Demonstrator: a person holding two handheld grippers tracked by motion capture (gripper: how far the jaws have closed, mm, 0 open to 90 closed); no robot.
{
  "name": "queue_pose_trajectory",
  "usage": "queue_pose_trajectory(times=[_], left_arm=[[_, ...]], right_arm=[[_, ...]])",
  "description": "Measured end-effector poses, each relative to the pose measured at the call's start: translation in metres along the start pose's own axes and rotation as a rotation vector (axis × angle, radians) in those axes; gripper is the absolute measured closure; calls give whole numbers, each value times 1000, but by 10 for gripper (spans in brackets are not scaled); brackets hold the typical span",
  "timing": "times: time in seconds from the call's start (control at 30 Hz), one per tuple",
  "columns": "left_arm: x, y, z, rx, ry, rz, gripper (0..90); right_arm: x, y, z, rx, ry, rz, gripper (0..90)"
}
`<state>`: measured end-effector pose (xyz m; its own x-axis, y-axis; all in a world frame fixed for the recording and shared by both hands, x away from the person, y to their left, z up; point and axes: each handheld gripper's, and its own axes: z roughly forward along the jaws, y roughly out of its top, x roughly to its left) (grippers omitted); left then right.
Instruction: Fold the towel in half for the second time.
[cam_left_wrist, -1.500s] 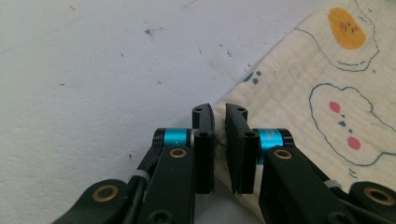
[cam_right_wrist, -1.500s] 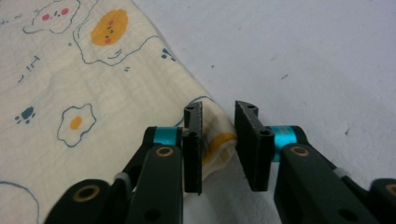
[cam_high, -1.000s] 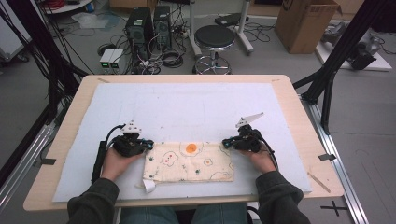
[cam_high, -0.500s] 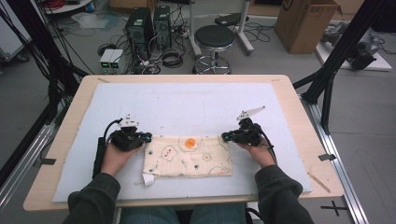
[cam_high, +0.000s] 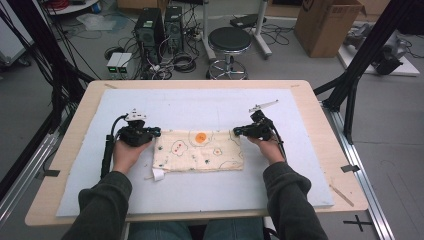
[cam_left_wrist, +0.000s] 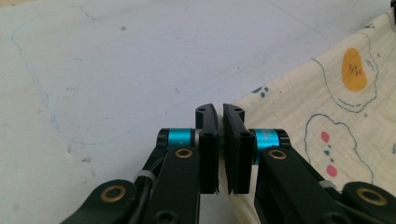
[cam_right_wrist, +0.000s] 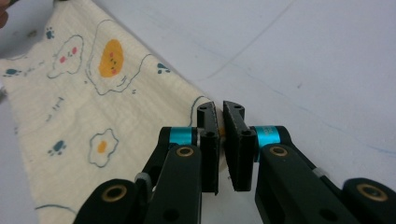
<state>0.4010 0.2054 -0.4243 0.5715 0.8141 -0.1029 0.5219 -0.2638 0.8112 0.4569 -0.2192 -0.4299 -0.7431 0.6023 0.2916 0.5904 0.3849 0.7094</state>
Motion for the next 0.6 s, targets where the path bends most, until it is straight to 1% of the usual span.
queue_pose_trajectory(times=[0.03, 0.1, 0.13, 0.17, 0.4, 0.5, 0.53, 0.6], left_arm=[[0, -1, 2, 5, 2, -1, 847], [0, -2, 4, 4, 1, -3, 847], [1, -2, 3, 9, -1, 6, 847], [1, -2, 3, -1, 1, 3, 847], [0, 0, -3, -21, -15, 8, 847], [0, 1, -5, -36, -28, -6, 847], [0, 1, -7, -31, -31, 2, 847], [-1, 2, -8, -31, -35, 2, 847]], right_arm=[[-2, -1, 2, 8, -1, 15, 850], [-5, -3, 6, 18, 3, 27, 850], [-6, -4, 7, 24, 4, 33, 850], [-6, -4, 7, 20, 7, 35, 850], [-5, -3, 1, -10, 17, 21, 850], [-4, -2, -2, -25, 24, 16, 850], [-3, -1, -4, -30, 26, 11, 850], [-1, -1, -6, -39, 32, 6, 850]])
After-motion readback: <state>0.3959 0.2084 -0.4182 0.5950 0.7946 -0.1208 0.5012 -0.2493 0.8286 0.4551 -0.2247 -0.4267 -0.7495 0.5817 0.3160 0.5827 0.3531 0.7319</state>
